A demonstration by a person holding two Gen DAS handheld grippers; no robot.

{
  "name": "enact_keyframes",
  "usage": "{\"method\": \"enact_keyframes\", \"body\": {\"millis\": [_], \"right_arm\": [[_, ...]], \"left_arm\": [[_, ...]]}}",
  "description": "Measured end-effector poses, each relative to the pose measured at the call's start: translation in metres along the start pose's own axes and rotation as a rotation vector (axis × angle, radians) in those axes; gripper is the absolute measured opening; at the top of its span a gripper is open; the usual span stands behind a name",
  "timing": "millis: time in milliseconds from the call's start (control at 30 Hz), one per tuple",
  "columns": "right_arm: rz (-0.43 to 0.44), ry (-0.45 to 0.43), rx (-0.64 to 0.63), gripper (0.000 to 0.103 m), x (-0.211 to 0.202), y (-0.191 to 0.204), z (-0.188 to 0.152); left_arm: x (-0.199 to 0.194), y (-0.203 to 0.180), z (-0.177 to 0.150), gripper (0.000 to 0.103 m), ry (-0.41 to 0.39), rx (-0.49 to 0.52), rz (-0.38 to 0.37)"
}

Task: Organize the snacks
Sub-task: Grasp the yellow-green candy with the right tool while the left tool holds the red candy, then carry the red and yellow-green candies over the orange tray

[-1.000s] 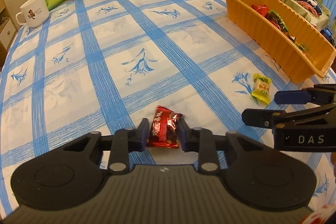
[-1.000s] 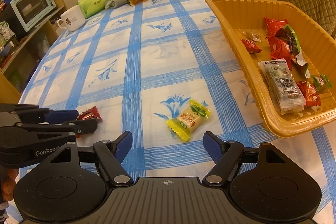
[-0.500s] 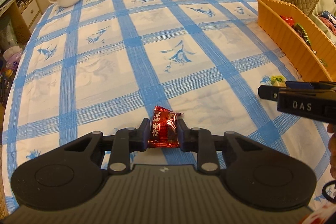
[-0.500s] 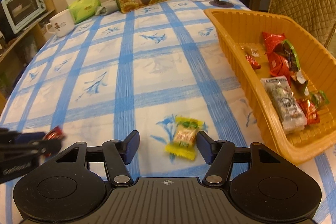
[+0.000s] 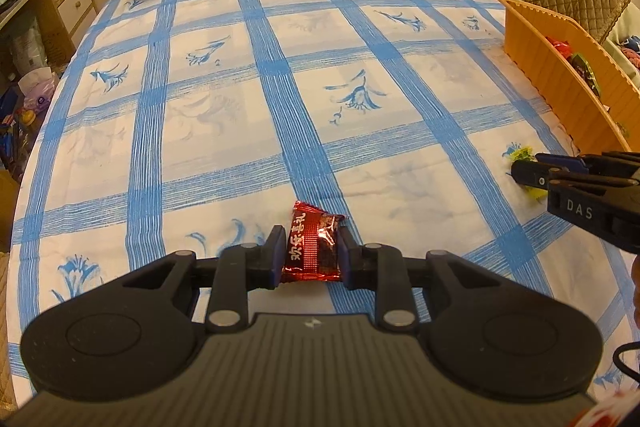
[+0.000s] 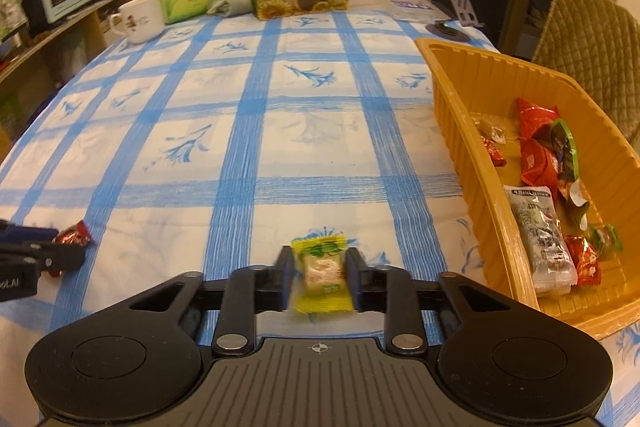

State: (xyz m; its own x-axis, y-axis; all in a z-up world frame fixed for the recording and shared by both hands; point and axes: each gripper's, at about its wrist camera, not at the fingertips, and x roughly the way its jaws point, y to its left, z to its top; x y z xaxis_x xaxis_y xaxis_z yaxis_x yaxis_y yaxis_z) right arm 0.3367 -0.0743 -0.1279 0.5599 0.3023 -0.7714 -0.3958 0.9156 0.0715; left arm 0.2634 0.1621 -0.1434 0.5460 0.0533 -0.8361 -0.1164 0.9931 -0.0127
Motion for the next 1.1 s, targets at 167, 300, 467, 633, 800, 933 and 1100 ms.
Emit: {"method": "enact_keyframes", "body": {"millis": [167, 300, 467, 633, 800, 933, 1100], "right_arm": [[0.043, 0.026, -0.018, 0.021, -0.004, -0.001, -0.002], [0.09, 0.052, -0.009, 0.021, -0.01, -0.003, -0.004], [0.143, 0.075, 0.008, 0.021, -0.021, -0.005, -0.009], [0.191, 0.073, 0.027, 0.021, -0.038, -0.01, -0.012], [0.229, 0.058, 0.046, 0.021, -0.06, -0.02, -0.013], [0.255, 0.041, 0.062, 0.021, -0.079, -0.031, -0.013], [0.282, 0.019, 0.082, 0.021, -0.104, -0.052, -0.015]], "left_arm": [[-0.006, -0.004, -0.003, 0.024, 0.001, -0.009, -0.006], [-0.013, -0.008, -0.006, 0.024, -0.004, -0.01, -0.009], [-0.026, -0.015, -0.009, 0.024, -0.018, -0.012, -0.012], [-0.041, -0.024, -0.012, 0.024, -0.035, -0.011, -0.018], [-0.057, -0.038, -0.014, 0.024, -0.054, -0.005, -0.031], [-0.073, -0.053, -0.016, 0.024, -0.072, 0.007, -0.043], [-0.093, -0.079, -0.016, 0.024, -0.099, 0.031, -0.077]]}}
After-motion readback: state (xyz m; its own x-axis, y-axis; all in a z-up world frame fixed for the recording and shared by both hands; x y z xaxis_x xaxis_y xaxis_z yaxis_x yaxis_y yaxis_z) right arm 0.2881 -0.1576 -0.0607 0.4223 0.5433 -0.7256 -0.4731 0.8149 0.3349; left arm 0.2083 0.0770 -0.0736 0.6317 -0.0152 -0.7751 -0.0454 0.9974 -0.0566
